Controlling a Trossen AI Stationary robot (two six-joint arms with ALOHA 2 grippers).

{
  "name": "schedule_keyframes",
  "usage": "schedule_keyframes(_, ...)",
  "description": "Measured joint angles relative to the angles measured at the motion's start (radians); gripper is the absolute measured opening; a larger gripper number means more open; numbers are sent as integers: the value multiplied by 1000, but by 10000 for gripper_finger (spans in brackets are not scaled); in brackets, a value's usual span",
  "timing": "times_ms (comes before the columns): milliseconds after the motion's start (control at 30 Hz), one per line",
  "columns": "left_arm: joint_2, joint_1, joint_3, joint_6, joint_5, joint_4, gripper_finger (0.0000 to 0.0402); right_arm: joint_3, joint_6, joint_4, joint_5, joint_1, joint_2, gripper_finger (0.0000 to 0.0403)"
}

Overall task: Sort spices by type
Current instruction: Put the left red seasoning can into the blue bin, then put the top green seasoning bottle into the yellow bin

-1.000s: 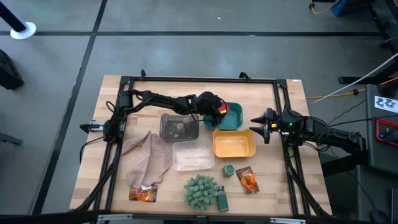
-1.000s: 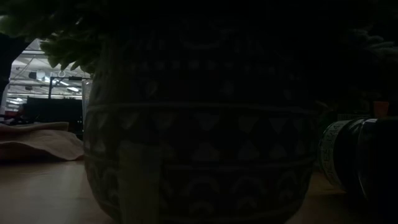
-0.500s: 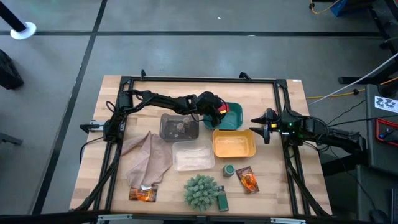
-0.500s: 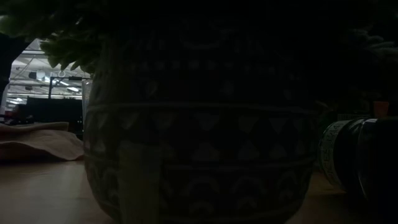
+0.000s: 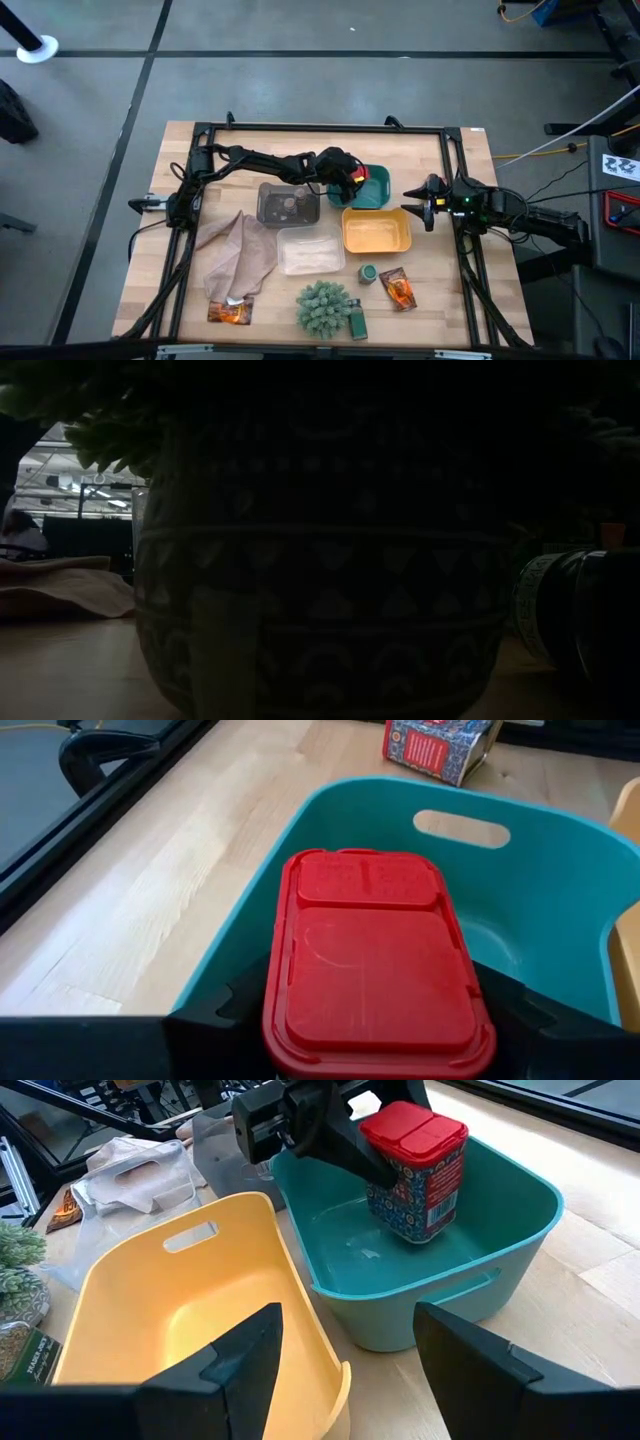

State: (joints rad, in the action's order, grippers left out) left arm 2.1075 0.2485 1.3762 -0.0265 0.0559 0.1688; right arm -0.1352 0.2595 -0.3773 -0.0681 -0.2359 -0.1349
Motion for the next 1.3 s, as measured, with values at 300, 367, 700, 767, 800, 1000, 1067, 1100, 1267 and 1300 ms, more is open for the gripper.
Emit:
schedule_keyframes(300, 0, 0, 0, -6, 0, 2, 296, 0, 0, 0, 0, 0, 0, 227)
schedule_keyframes(367, 0, 0, 0, 7, 0, 1, 305, 0, 0, 0, 0, 0, 0, 227)
schedule_keyframes(700, -52, -2, 0, 64, -83, 8, 310, 0, 0, 1, 0, 0, 0, 227)
schedule_keyframes(767, -72, -2, 0, 89, -120, -4, 310, 0, -1, 0, 0, 0, 0, 227)
schedule_keyframes(800, -85, -2, 0, 97, -145, -13, 310, 0, 0, 1, 0, 0, 0, 227)
schedule_keyframes(1000, -125, -4, 0, 112, -418, -33, 310, 0, 0, 0, 0, 0, 0, 227)
schedule_keyframes(1067, -133, -4, 0, 91, -551, -19, 310, 0, 0, 1, 0, 0, 0, 227)
schedule_keyframes(1100, -135, -4, 0, 82, -620, -20, 310, 0, 0, 0, -1, 0, 0, 227)
schedule_keyframes(1267, -137, -23, 0, 71, -877, -39, 310, 0, 0, 0, 0, 0, 0, 227)
schedule_keyframes(1300, -137, -31, 0, 71, -880, -45, 310, 0, 0, 0, 0, 0, 0, 227)
